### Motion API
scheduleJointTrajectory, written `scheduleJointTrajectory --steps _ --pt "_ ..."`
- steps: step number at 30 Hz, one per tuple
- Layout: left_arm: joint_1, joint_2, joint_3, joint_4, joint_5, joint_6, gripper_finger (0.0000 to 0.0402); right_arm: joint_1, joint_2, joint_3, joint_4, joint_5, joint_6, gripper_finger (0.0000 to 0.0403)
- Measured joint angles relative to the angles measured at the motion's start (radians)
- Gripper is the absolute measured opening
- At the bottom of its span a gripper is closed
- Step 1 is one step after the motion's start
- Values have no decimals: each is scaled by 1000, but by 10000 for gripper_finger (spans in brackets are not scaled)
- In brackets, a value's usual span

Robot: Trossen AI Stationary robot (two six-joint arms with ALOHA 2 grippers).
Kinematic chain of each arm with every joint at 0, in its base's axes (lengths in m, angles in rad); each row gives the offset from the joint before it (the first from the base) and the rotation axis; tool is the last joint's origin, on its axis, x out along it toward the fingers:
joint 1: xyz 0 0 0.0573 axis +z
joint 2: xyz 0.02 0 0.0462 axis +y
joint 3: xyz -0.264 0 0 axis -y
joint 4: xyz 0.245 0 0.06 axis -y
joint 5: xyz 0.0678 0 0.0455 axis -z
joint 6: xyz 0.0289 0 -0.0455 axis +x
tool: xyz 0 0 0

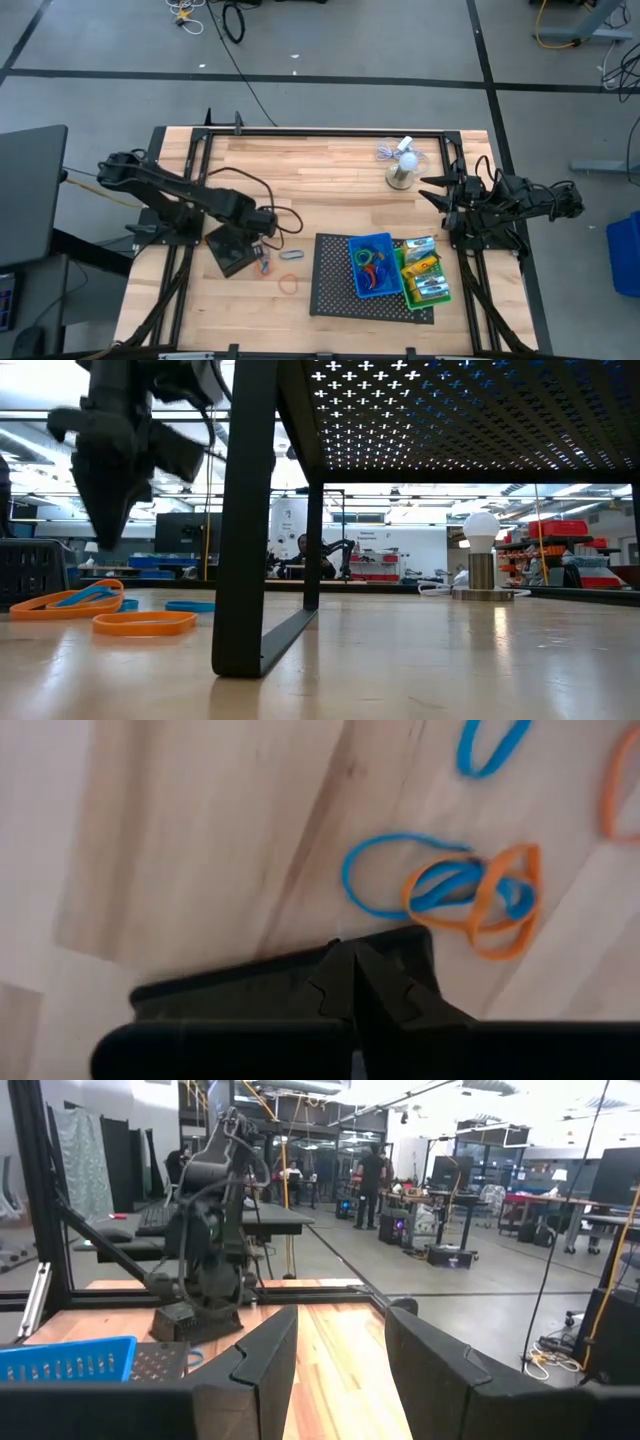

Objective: Pick & Place Office Desk Supplies
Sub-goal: Put the black bin on the table upright

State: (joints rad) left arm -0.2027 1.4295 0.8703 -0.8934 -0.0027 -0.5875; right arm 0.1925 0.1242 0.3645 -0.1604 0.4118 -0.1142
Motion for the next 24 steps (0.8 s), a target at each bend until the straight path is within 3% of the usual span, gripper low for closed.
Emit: scheduleJointTrajectory --steps 8,24 --pt "-7 96 -6 -3 33 -3 1 0 0 0 0 -4 -7 160" --pt "-149 81 -5 -140 -1 -212 1 0 0 0 23 -8 -33 160"
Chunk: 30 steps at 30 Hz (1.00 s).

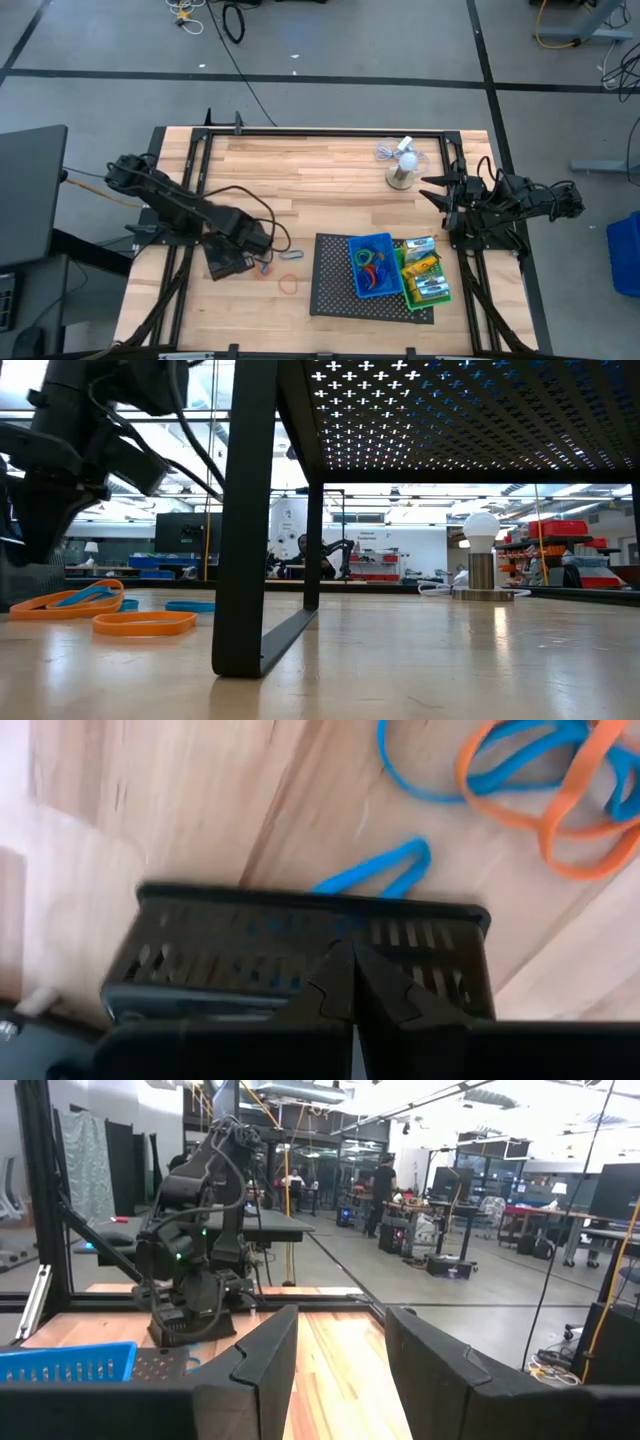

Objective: Pick & Place Office Desk Supplies
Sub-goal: Put the black bin on the table upright

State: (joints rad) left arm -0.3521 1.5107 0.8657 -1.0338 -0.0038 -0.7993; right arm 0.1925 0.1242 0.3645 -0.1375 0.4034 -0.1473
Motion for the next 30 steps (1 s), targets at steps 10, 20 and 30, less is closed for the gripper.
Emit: scheduleJointTrajectory --steps 10,20,30 --pt "-99 -72 0 -125 -31 -175 1 0 0 0 0 0 0 160" --pt "-155 -165 4 -274 -75 -328 1 0 0 0 0 0 1 160" --pt "-242 -261 2 -522 0 -522 1 0 0 0 7 -10 4 160"
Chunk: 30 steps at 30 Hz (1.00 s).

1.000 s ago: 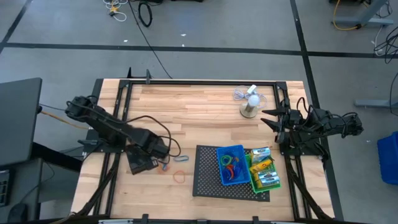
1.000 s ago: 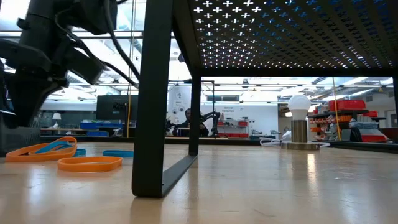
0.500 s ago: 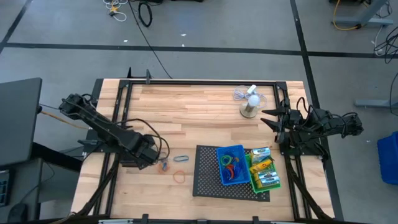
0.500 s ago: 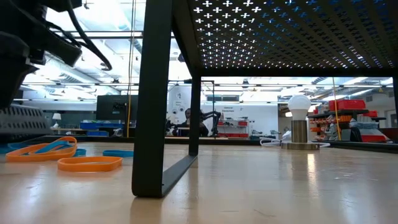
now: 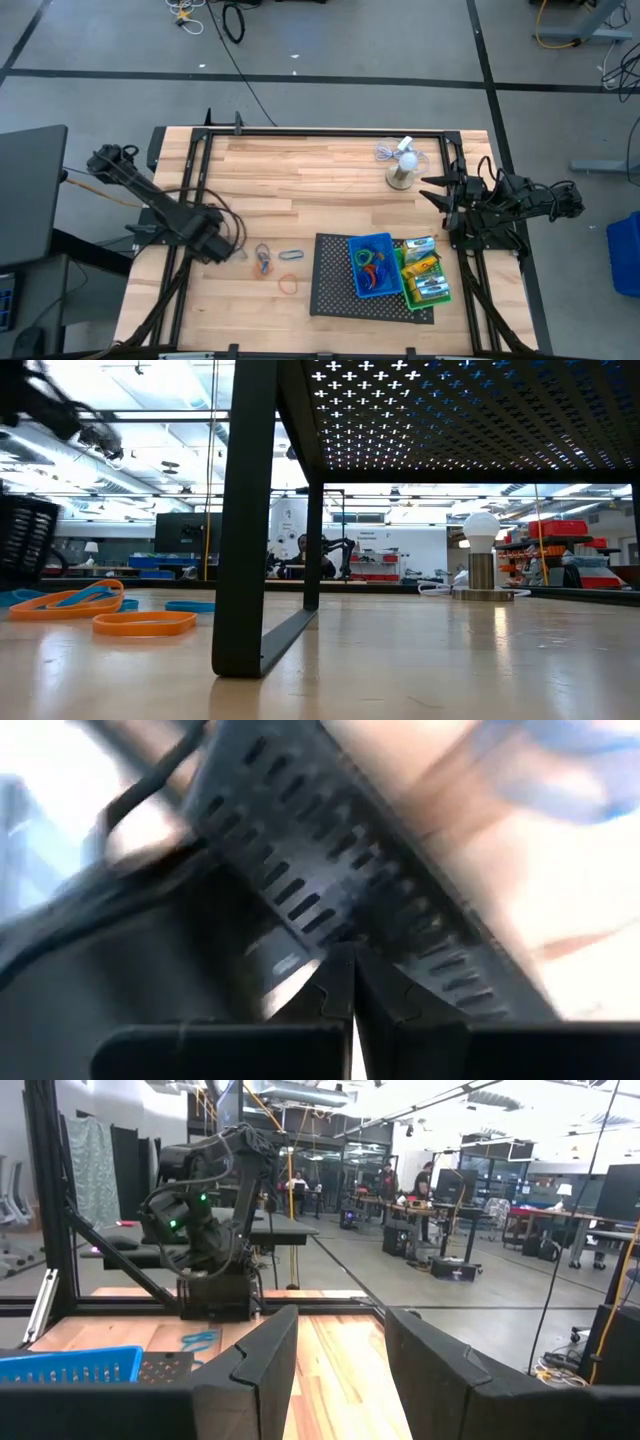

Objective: Pick & Place Office Desk Supplies
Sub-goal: Put the black bin on the table upright

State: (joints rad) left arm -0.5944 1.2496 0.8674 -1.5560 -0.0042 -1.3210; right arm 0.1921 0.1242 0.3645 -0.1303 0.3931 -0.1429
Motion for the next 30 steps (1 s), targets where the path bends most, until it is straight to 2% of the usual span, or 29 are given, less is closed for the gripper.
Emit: scheduleJointTrajectory --steps 2,11,16,22,25,30 --pt "-25 -9 -5 -53 28 -44 1 0 0 0 0 0 0 160" --pt "-83 -40 -75 -35 103 -132 1 0 0 0 8 0 -4 160" --pt "-78 -41 -134 52 97 -115 1 0 0 0 8 0 -3 160" --pt "-64 -35 -126 88 54 -75 1 0 0 0 33 -1 -4 160" --pt "-40 -34 -126 185 7 -8 1 0 0 0 51 -5 -4 160" --pt "34 -32 -127 337 -141 144 1 1 0 0 61 -5 -4 160"
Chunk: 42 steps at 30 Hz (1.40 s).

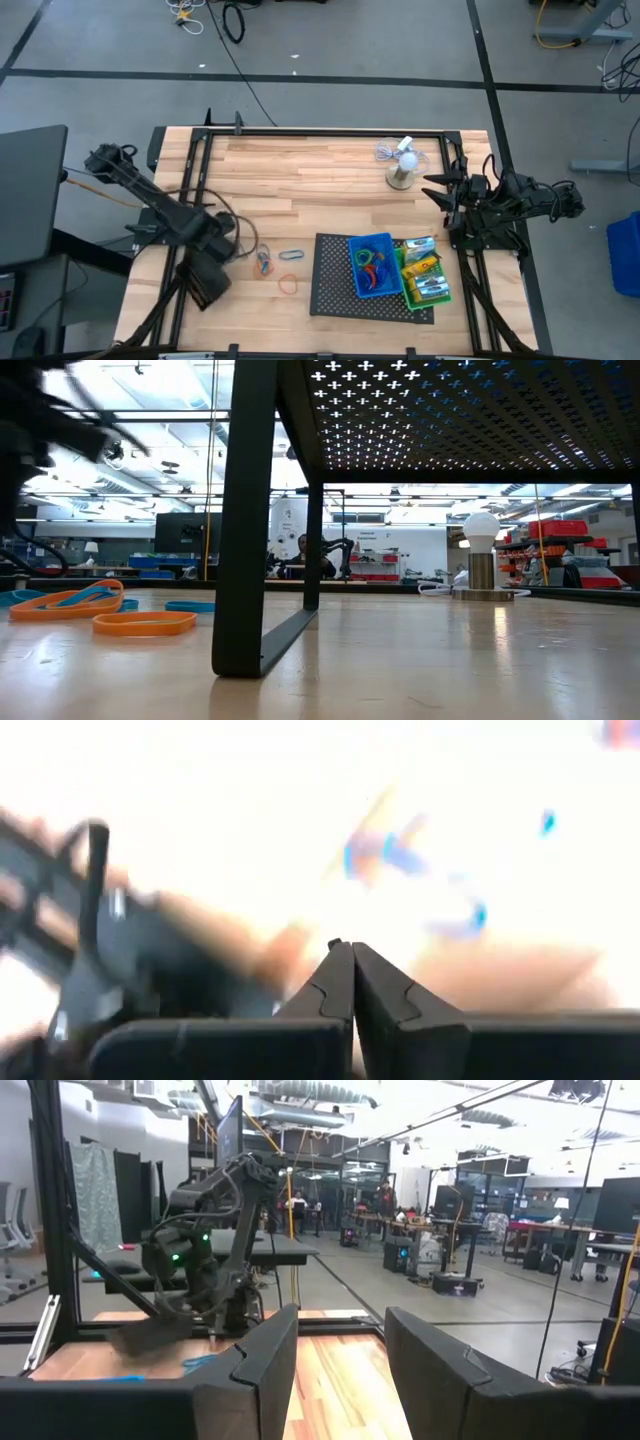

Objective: Pick & Place Office Desk Supplies
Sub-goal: Put the black bin on the table upright, then put the middle orange rubber band into the black bin

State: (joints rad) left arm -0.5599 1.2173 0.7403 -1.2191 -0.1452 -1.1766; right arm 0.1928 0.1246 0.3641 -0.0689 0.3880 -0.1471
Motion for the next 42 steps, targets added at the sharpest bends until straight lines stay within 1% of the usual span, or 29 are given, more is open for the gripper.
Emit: scheduleJointTrajectory --steps 2,4,7,11,12,13,16,19,24,27,30,32,36,42 --pt "44 6 1 23 -56 54 1 0 0 0 3 0 0 160" --pt "87 11 0 44 -76 118 1 0 0 0 5 -1 0 160" --pt "144 23 0 121 -101 214 1 0 0 0 6 -3 0 160" --pt "177 25 0 223 -163 330 3 0 0 0 2 -48 -3 160" --pt "179 25 0 234 -154 354 6 0 0 0 3 -51 -3 160" --pt "185 25 0 234 -123 385 10 0 5 0 3 -55 -3 160" --pt "189 31 0 248 5 479 28 0 27 0 -10 -74 -4 160" --pt "175 48 1 306 64 534 56 0 74 0 -12 -100 -7 160" --pt "166 114 1 461 57 640 126 0 190 9 -12 -83 -23 160" --pt "167 149 1 552 36 651 170 0 257 33 -11 -71 -26 160" --pt "167 173 1 640 32 645 201 0 303 70 -11 -71 -27 160" --pt "167 189 2 679 19 634 209 0 326 95 -19 -71 -32 160" --pt "176 238 2 708 18 631 212 0 350 139 -63 -70 -39 160" --pt "173 287 5 823 70 660 209 0 361 166 -97 -70 -28 160"
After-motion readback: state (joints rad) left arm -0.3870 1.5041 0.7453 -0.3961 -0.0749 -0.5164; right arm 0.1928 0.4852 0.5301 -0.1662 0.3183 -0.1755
